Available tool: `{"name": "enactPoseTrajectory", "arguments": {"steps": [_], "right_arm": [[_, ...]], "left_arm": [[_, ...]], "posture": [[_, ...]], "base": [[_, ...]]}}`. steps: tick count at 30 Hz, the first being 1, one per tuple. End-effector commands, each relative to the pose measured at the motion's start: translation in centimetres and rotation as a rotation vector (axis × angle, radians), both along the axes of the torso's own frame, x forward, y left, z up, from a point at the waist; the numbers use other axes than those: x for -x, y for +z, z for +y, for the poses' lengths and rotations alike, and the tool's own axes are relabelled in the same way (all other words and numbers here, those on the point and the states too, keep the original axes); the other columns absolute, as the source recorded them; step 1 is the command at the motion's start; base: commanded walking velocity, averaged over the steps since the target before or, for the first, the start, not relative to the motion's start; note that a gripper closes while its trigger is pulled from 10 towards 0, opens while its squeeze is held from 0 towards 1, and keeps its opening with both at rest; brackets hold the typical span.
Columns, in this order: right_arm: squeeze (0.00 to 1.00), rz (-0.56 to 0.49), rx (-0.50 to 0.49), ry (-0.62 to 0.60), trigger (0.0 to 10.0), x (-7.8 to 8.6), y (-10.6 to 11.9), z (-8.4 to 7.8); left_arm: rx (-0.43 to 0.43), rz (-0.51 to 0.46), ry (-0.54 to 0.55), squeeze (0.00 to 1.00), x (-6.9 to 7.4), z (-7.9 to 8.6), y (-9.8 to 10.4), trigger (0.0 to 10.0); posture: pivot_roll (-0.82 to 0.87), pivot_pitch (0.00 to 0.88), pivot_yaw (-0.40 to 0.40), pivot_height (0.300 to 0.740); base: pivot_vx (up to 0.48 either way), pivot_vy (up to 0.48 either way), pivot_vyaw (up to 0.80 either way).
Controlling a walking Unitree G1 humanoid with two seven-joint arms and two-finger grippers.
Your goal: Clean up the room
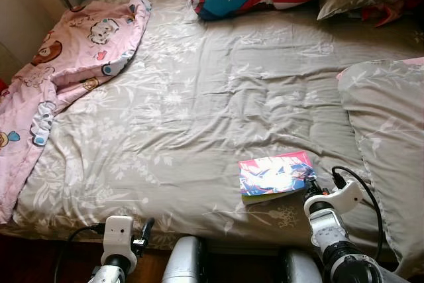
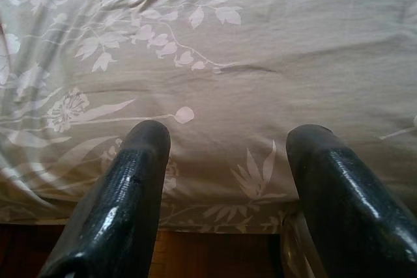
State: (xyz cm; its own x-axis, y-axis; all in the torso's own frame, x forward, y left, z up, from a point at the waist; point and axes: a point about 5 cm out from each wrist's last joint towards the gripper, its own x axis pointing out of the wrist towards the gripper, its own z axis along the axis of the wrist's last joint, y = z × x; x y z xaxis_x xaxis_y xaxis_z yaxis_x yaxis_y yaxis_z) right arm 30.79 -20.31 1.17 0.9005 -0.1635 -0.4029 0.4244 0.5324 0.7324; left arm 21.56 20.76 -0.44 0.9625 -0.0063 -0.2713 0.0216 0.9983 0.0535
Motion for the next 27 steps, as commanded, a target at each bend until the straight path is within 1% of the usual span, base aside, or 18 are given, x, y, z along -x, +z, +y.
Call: {"name": "enactPoseTrajectory", "arguments": {"steps": [1, 6, 7, 8, 9, 10, 11, 12, 14, 15, 22, 27], "right_arm": [[0.0, 0.036, -0.002, -0.007, 10.0, 0.7, -0.8, 0.13], [0.0, 0.039, 0.004, -0.004, 10.0, 0.7, -0.8, 0.08], [0.08, 0.04, 0.005, -0.004, 10.0, 0.7, -0.79, 0.06], [0.08, 0.04, 0.006, -0.004, 10.0, 0.7, -0.78, 0.04], [0.21, 0.041, 0.007, -0.005, 10.0, 0.7, -0.78, 0.0], [0.21, 0.041, 0.007, -0.005, 10.0, 0.7, -0.78, 0.0], [0.44, 0.04, 0.008, -0.006, 10.0, 0.68, -0.75, -0.03], [0.58, 0.041, 0.009, -0.006, 10.0, 0.68, -0.75, -0.05], [0.59, 0.04, 0.009, -0.008, 10.0, 0.66, -0.73, -0.09], [0.64, 0.04, 0.009, -0.008, 10.0, 0.66, -0.71, -0.1], [0.6, 0.047, 0.013, -0.018, 10.0, 0.7, -0.72, -0.33], [0.6, 0.059, 0.014, -0.019, 10.0, 1.02, -1.04, -0.32]], "left_arm": [[-0.03, 0.033, 0.006, 0.0, 0.64, 0.7, -0.31, 10.0], [-0.03, 0.035, 0.007, 0.0, 0.6, 0.65, -0.33, 10.0], [-0.029, 0.035, 0.008, 0.0, 0.58, 0.63, -0.34, 10.0], [-0.029, 0.035, 0.008, 0.0, 0.57, 0.62, -0.34, 10.0], [-0.029, 0.035, 0.009, 0.0, 0.54, 0.58, -0.35, 10.0], [-0.029, 0.035, 0.009, 0.0, 0.54, 0.58, -0.35, 10.0], [-0.029, 0.035, 0.011, 0.0, 0.49, 0.55, -0.34, 10.0], [-0.028, 0.034, 0.012, 0.0, 0.45, 0.55, -0.33, 10.0], [-0.027, 0.033, 0.014, 0.0, 0.38, 0.52, -0.3, 10.0], [-0.027, 0.032, 0.014, 0.0, 0.35, 0.51, -0.29, 10.0], [-0.024, 0.033, 0.017, 0.0, 0.27, 0.38, -0.33, 10.0], [-0.021, 0.034, 0.017, 0.0, 0.21, 0.24, -0.4, 10.0]], "posture": [[0.09, 0.211, 0.167, 0.647], [0.09, 0.209, 0.166, 0.647], [0.09, 0.209, 0.166, 0.647], [0.09, 0.209, 0.166, 0.647], [0.09, 0.21, 0.165, 0.647], [0.09, 0.21, 0.165, 0.647], [0.09, 0.21, 0.163, 0.647], [0.09, 0.21, 0.163, 0.647], [0.08, 0.21, 0.162, 0.647], [0.08, 0.21, 0.162, 0.647], [0.08, 0.208, 0.158, 0.647], [0.07, 0.205, 0.154, 0.647]], "base": [[0.0, 0.0, 0.0], [0.0, 0.0, 0.0], [0.0, 0.0, 0.0], [0.0, 0.0, 0.0], [0.0, 0.0, 0.0], [0.0, 0.0, 0.0], [0.0, 0.0, 0.0], [0.0, 0.0, 0.0], [0.0, 0.0, 0.0], [0.0, 0.0, 0.0], [0.0, 0.0, 0.0], [0.0, 0.0, 0.0]]}}
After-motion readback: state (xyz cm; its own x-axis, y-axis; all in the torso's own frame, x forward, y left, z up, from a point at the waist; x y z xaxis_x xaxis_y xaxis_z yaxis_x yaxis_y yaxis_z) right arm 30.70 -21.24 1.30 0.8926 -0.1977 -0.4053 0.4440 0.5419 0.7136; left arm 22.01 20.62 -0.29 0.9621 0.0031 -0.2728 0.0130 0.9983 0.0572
